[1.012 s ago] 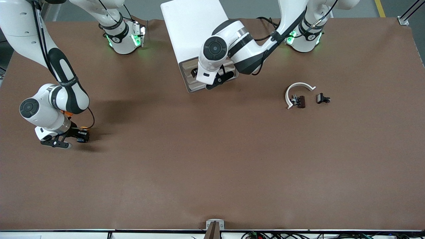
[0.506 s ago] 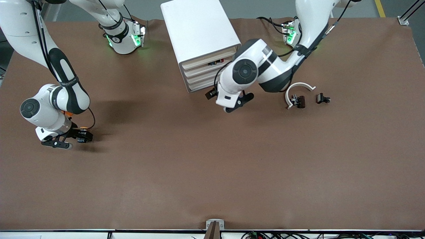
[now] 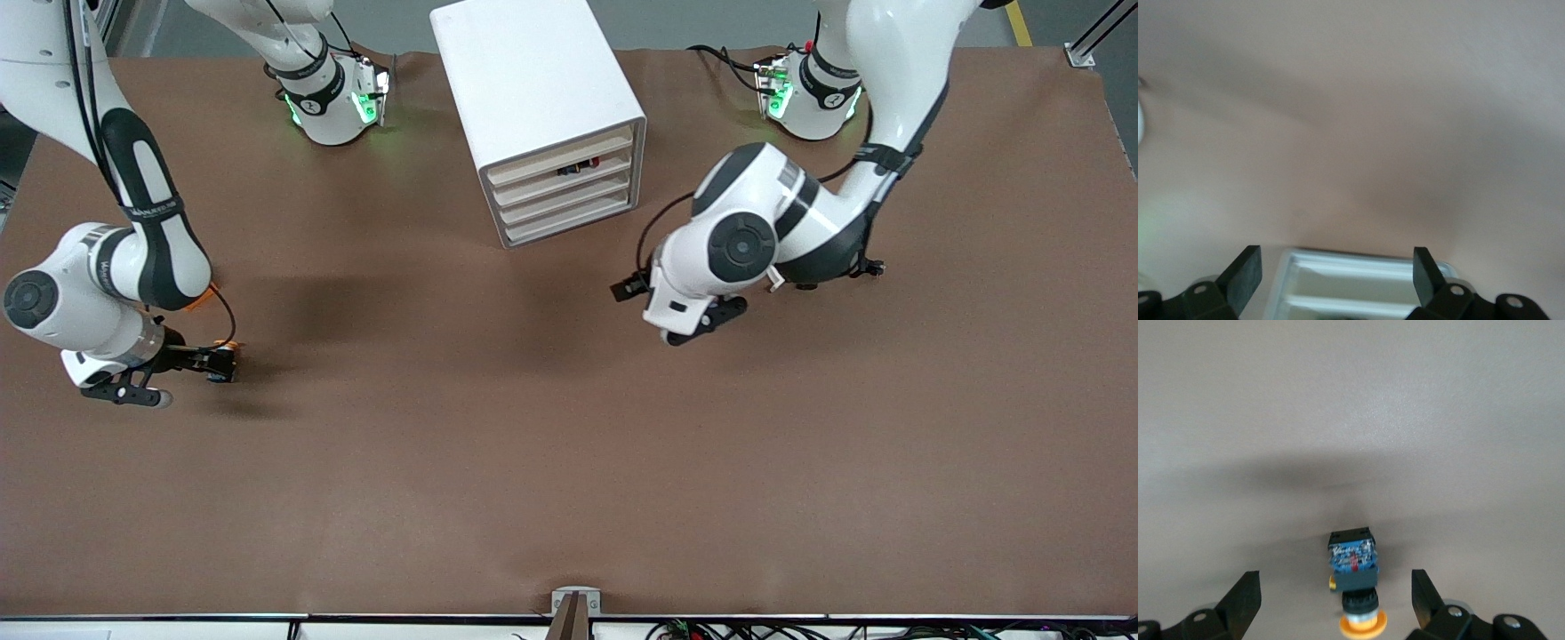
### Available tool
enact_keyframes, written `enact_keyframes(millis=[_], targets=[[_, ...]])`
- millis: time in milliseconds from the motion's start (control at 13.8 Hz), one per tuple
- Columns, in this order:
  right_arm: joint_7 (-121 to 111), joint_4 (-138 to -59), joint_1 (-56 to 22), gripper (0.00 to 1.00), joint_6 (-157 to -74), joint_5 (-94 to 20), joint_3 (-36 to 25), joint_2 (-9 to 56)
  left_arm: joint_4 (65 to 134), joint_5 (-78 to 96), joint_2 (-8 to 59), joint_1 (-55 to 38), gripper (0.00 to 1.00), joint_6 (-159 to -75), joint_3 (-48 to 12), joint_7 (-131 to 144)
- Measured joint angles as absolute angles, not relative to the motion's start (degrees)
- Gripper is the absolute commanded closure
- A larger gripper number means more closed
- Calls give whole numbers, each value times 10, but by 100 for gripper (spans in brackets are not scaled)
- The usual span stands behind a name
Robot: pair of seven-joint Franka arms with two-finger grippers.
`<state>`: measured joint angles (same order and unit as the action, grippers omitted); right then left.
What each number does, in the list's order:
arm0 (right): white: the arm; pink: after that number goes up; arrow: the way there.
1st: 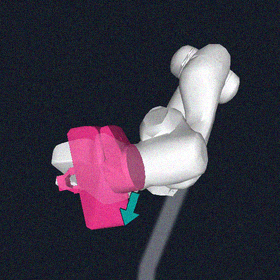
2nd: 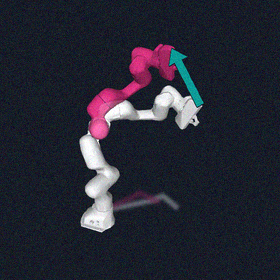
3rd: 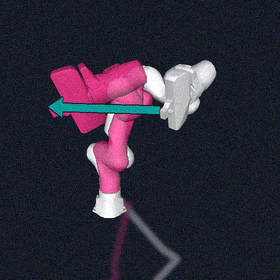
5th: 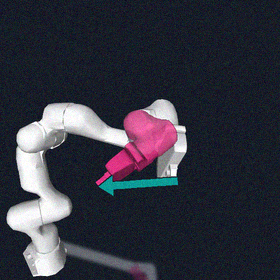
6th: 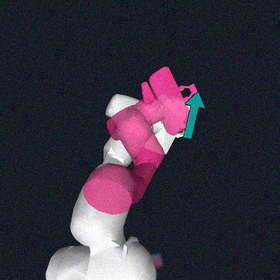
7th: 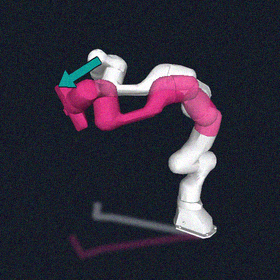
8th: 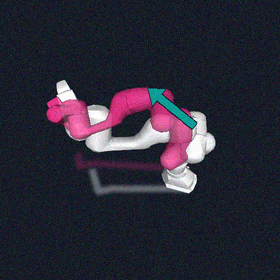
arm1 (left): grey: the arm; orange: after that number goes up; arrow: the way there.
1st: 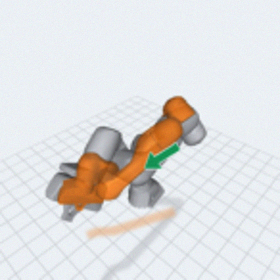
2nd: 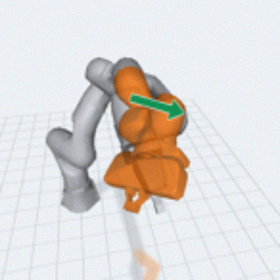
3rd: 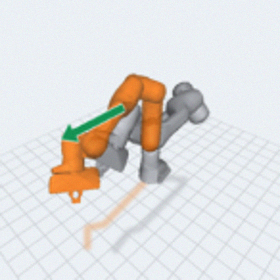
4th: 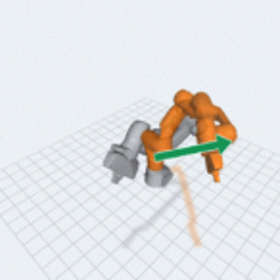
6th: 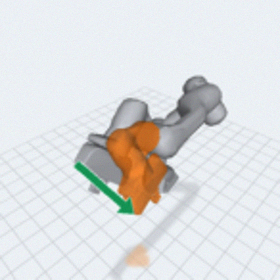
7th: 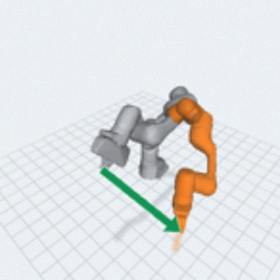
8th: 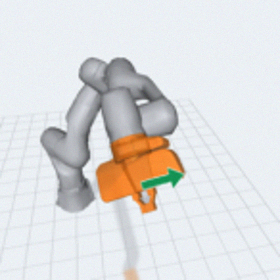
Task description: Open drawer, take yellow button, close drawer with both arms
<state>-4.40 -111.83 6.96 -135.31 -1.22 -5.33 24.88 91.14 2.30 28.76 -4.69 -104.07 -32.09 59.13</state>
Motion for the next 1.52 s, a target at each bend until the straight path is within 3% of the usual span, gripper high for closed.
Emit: enact_keyframes(millis=[361, 795, 1156, 1301, 1517], targets=[[-50, -1028, 67, 0, -1182, -12, -49, 213, 909, 13, 256, 44, 0, -984, -322, 462], [-97, -985, 56, 0, -1112, -12, -46, 168, 940, 12, 178, 145, 0, -932, -324, 297], [-105, -925, 55, 0, -1018, -12, -46, 156, 950, 12, 138, 160, 0, -903, -318, 232], [-105, -897, 55, 0, -985, -12, -46, 156, 958, 12, 124, 147, 0, -899, -292, 203], [-105, -858, 55, 0, -940, -13, -45, 156, 974, 12, 98, 73, 0, -898, -190, 154]])
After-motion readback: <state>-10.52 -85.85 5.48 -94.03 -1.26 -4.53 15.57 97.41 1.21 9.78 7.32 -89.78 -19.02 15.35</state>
